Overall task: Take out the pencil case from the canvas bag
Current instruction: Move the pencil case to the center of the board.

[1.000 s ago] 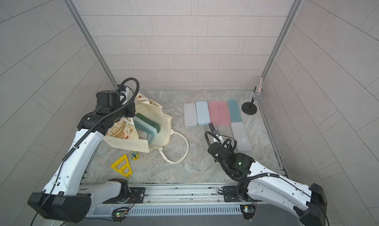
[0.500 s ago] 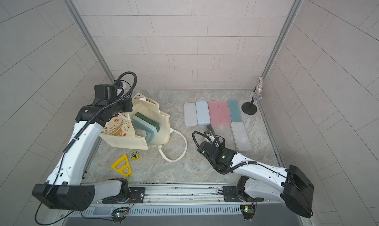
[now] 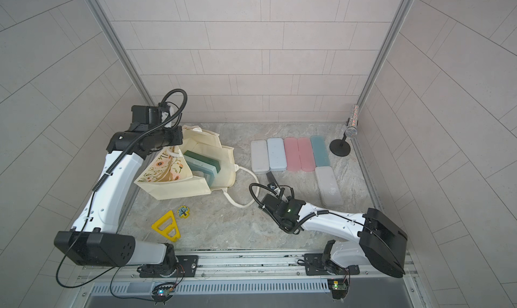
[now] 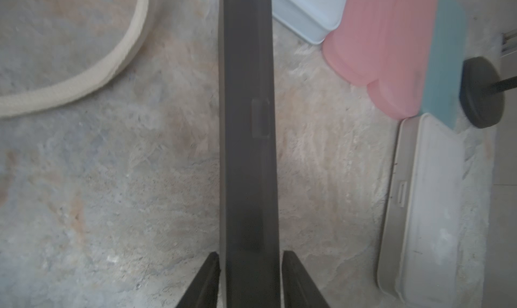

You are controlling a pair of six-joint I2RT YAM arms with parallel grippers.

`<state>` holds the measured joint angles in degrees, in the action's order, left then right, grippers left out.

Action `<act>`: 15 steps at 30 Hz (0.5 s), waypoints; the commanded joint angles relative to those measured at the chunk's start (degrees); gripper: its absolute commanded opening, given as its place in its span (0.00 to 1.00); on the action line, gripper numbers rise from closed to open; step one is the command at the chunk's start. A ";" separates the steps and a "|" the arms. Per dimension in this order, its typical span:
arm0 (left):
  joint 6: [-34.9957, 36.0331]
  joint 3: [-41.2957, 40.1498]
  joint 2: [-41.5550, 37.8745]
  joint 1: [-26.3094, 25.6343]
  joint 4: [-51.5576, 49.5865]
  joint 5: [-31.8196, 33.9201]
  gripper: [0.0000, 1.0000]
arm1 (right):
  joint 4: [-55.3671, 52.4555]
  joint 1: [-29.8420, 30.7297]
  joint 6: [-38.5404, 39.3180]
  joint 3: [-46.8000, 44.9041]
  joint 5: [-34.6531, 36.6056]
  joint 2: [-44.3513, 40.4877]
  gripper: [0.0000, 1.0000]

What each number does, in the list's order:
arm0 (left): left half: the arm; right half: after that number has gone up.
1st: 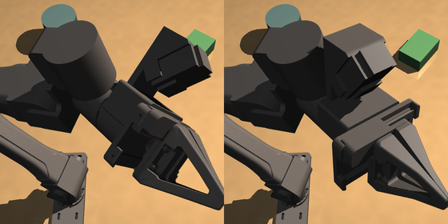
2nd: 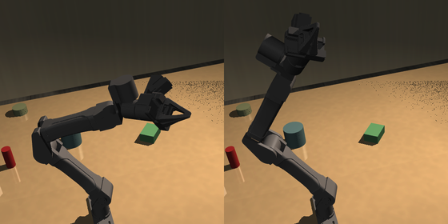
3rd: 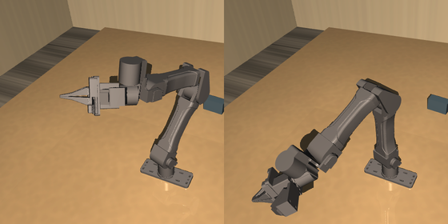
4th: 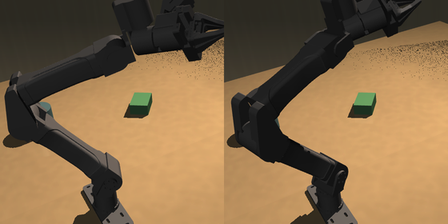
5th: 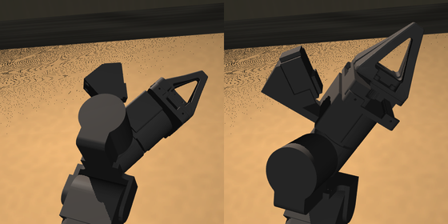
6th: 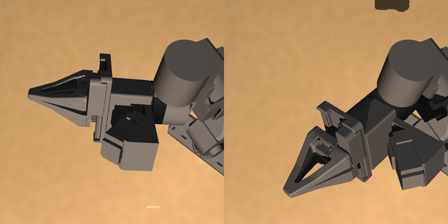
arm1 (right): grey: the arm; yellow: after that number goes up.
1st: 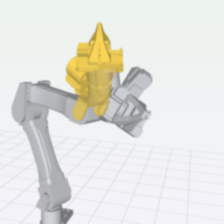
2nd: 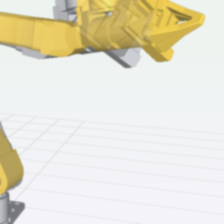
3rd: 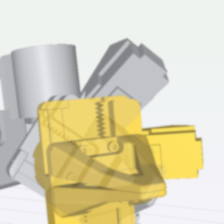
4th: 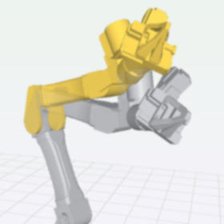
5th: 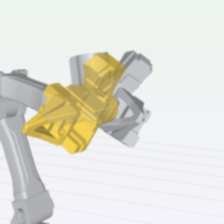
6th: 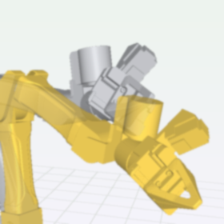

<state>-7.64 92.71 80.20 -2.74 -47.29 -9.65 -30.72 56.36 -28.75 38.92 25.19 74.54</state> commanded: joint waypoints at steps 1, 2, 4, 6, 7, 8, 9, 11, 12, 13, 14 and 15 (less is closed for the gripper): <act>0.11 0.87 -2.82 0.31 4.60 -0.62 0.00 | -1.42 0.60 -0.90 -0.29 -4.10 -0.27 0.48; 0.11 0.86 -3.03 0.37 4.58 -0.62 0.00 | -0.96 0.60 -0.76 -0.27 -4.69 -0.51 0.50; 0.10 0.68 -3.54 0.46 4.76 -0.48 0.00 | 0.46 0.60 0.02 0.00 -6.11 -1.52 0.54; 0.08 0.16 -4.18 0.46 4.99 -0.46 0.00 | 3.35 0.60 1.32 -0.36 -8.13 -3.38 0.57; 0.08 -0.29 -4.64 0.60 5.18 -0.27 0.00 | 5.32 0.60 1.86 -0.70 -8.84 -4.40 0.57; 0.26 -0.73 -5.18 0.55 5.27 0.03 0.00 | 6.80 0.62 2.39 -0.93 -9.57 -5.09 0.56; 0.34 -1.26 -5.72 0.58 5.40 0.39 0.00 | 8.18 0.64 3.19 -1.03 -10.40 -5.59 0.55; 0.67 -2.35 -6.95 0.56 5.45 1.36 0.00 | 9.42 0.60 4.23 -0.80 -11.73 -6.08 0.54; 0.78 -2.89 -7.64 0.64 5.57 1.92 0.00 | 9.35 0.60 4.40 -0.57 -11.49 -5.80 0.55; 0.92 -3.50 -8.42 0.71 5.54 2.61 0.00 | 8.40 0.60 4.64 0.06 -10.58 -5.11 0.55; 0.88 -4.04 -9.14 0.70 5.70 3.30 0.00 | 7.28 0.60 4.82 0.75 -9.36 -4.22 0.54; 0.91 -4.64 -9.94 0.75 5.87 4.07 0.00 | 5.54 0.64 4.92 1.73 -8.04 -2.98 0.54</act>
<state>-7.31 87.96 74.46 -2.48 -47.03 -8.03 -23.68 56.73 -25.06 38.89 15.51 69.84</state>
